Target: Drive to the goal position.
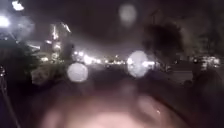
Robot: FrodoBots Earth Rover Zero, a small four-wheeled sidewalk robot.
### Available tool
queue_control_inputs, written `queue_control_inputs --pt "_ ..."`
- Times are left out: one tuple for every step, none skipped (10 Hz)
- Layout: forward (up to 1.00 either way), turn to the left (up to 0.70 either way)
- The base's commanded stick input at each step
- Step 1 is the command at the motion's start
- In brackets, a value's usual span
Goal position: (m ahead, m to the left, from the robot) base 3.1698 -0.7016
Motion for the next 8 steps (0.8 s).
queue_control_inputs --pt "0.50 0.24" --pt "0.50 0.38" --pt "0.50 0.43" --pt "0.50 0.00" --pt "0.50 0.00" --pt "0.50 0.00" --pt "0.50 0.00" --pt "0.50 0.00"
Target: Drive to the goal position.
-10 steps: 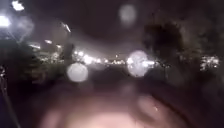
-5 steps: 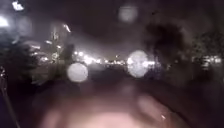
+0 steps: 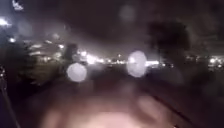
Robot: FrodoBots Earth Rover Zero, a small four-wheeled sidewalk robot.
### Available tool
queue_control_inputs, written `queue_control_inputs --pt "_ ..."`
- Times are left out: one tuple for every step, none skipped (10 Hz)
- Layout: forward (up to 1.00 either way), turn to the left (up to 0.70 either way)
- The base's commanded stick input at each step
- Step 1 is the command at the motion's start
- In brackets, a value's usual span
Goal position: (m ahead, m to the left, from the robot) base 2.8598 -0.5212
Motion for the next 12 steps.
queue_control_inputs --pt "0.50 0.00" --pt "0.50 0.00" --pt "0.50 0.00" --pt "0.50 0.00" --pt "0.50 0.00" --pt "0.50 0.00" --pt "0.50 0.00" --pt "0.50 0.00" --pt "0.50 0.00" --pt "0.50 0.00" --pt "0.50 0.00" --pt "0.50 0.00"
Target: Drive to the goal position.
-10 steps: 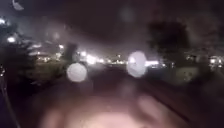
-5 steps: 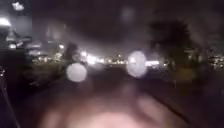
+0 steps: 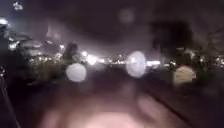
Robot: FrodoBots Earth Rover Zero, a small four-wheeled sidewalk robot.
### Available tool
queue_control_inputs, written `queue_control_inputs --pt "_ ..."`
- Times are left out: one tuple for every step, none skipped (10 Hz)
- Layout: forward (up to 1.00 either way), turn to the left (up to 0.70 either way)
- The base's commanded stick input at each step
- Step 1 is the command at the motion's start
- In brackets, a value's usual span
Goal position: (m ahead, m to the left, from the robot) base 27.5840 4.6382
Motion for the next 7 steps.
queue_control_inputs --pt "0.50 0.14" --pt "0.50 0.40" --pt "0.50 0.49" --pt "0.50 0.19" --pt "0.50 0.00" --pt "0.50 0.00" --pt "0.50 0.00"
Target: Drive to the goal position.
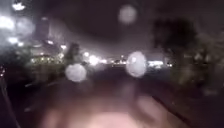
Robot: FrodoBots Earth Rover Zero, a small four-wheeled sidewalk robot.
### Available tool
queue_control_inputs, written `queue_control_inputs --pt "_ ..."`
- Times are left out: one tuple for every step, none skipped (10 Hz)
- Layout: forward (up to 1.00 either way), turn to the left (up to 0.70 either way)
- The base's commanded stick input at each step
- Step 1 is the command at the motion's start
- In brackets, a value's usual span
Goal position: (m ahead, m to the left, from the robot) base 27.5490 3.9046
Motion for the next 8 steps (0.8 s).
queue_control_inputs --pt "0.50 0.00" --pt "0.50 0.00" --pt "0.50 0.00" --pt "0.50 0.00" --pt "0.50 0.00" --pt "0.50 0.00" --pt "0.50 0.00" --pt "0.50 0.00"
